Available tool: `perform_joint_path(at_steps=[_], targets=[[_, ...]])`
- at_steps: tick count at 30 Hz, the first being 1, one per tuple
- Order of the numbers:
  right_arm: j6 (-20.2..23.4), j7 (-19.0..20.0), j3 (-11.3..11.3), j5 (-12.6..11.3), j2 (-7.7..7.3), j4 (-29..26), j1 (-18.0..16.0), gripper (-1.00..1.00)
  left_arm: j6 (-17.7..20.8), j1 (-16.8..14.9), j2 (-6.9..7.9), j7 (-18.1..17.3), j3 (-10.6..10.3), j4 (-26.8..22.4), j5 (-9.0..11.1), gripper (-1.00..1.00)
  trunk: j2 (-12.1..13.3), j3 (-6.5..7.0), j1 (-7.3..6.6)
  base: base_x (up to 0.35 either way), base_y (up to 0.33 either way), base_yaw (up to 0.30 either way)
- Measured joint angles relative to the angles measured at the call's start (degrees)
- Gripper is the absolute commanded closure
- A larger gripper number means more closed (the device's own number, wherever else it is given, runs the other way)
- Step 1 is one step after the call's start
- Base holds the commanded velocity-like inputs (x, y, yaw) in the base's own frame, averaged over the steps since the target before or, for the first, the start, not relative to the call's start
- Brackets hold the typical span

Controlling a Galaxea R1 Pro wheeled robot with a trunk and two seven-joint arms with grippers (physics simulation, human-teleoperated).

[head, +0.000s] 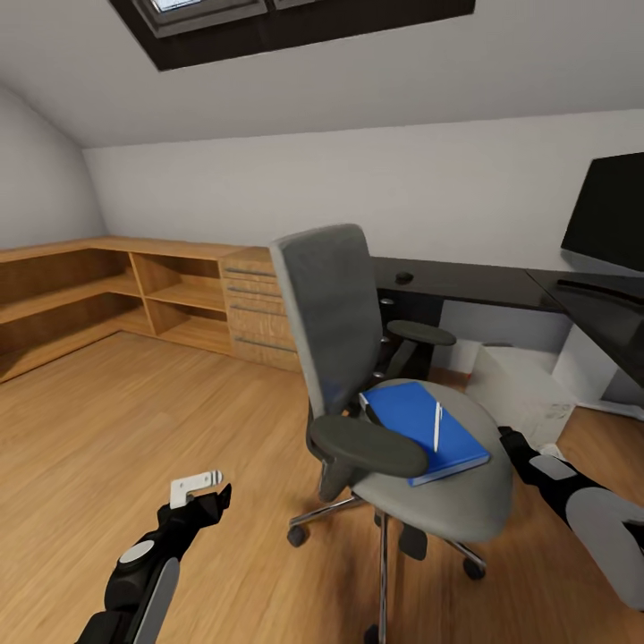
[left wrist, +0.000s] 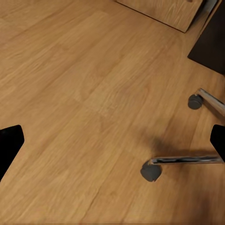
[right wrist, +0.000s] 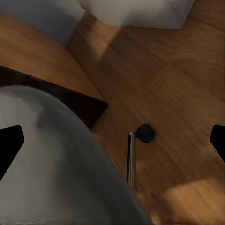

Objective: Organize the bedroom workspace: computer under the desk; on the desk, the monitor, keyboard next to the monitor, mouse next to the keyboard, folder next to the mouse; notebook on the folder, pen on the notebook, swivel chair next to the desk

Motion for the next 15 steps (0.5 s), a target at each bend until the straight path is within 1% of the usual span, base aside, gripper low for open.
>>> perform_joint_path(at_steps=[1,5,6,9,10,13,15], targets=[[0.0,-0.1,0.7,-0.1,0.00,0.2,0.0,-1.00,0.0,0.0,0.00,0.0,0.0,0.0,0.0,-1.00,0.0,0.21,-0.02,0.000,0.000,0.026],[0.0,-0.2,0.8,-0.2,-0.04,0.1,0.0,-1.00,0.0,0.0,0.00,0.0,-0.1,0.0,0.0,-1.00,0.1,1.10,-0.12,0.000,0.000,0.060],[-0.1,-0.2,0.8,-0.2,-0.04,0.1,0.1,-1.00,0.0,0.0,0.00,0.0,-0.1,0.0,0.0,-1.00,0.1,1.10,-0.12,0.000,0.000,0.097],[0.0,-0.2,0.8,-0.1,-0.03,0.1,0.0,-1.00,0.0,0.0,0.00,0.0,-0.1,0.1,0.0,-1.00,0.1,1.10,-0.12,0.000,0.000,0.203],[-0.1,-0.2,1.6,0.0,-0.16,0.1,0.0,-1.00,0.0,0.0,0.01,0.0,-0.1,0.1,0.0,-1.00,0.1,1.10,-0.12,0.000,0.000,0.247],[0.0,-0.2,0.8,-0.1,-0.03,0.1,0.0,-1.00,0.0,0.0,-0.03,0.0,-0.1,0.6,0.0,-1.00,0.1,1.10,-0.12,0.000,0.000,0.258],[0.0,-0.2,0.9,-0.1,-0.03,0.1,0.0,-1.00,0.0,0.0,-0.05,0.0,-0.1,0.8,0.0,-1.00,0.1,1.10,-0.12,0.000,0.000,0.267]])
